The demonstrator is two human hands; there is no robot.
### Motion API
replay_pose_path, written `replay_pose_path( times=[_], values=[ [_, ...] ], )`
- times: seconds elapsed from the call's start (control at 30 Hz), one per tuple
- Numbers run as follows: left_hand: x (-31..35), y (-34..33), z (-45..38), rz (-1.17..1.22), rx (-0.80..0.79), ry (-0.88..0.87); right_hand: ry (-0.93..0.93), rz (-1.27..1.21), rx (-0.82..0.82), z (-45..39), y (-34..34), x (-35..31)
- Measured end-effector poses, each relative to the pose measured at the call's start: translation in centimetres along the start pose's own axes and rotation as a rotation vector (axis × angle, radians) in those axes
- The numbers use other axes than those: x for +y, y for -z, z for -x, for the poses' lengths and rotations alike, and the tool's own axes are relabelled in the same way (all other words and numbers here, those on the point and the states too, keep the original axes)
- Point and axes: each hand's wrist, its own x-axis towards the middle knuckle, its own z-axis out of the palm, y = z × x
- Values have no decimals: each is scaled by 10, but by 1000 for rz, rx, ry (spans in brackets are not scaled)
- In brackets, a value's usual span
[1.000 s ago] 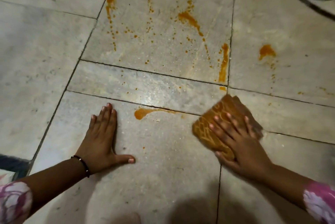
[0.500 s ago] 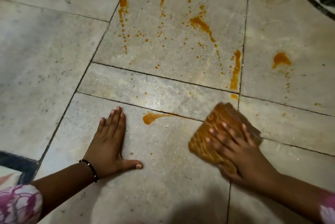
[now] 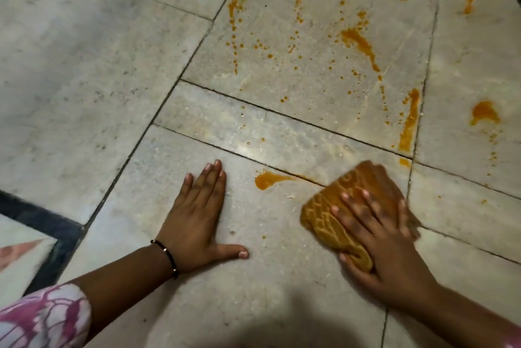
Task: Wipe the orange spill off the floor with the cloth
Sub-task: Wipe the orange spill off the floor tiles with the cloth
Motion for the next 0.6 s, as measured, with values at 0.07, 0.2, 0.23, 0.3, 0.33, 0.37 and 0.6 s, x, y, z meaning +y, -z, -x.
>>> replay_pose_path(
  times=[0.07,0.2,0.23,0.3,0.33,0.37,0.6],
  values=[
    [-1,0,2,-3,1,-4,-8,-2,19,27,-18,-36],
    [-2,2,2,-22,1,-24,195,33,60,-4,-33,-99],
    [-2,3,2,-17,3,-36,193,19,96,-27,-28,-103],
    [-3,2,3,-6,20,-34,142,3,119,-68,-18,-99],
    [-3,2,3,-8,29,-24,100,1,118,-83,-14,-90],
    [-2,1,4,-11,29,-20,32,-19,128,-90,-12,-78],
    [-2,-1,5,-23,21,-4,-281,-101,157,5,-21,-75]
  ],
)
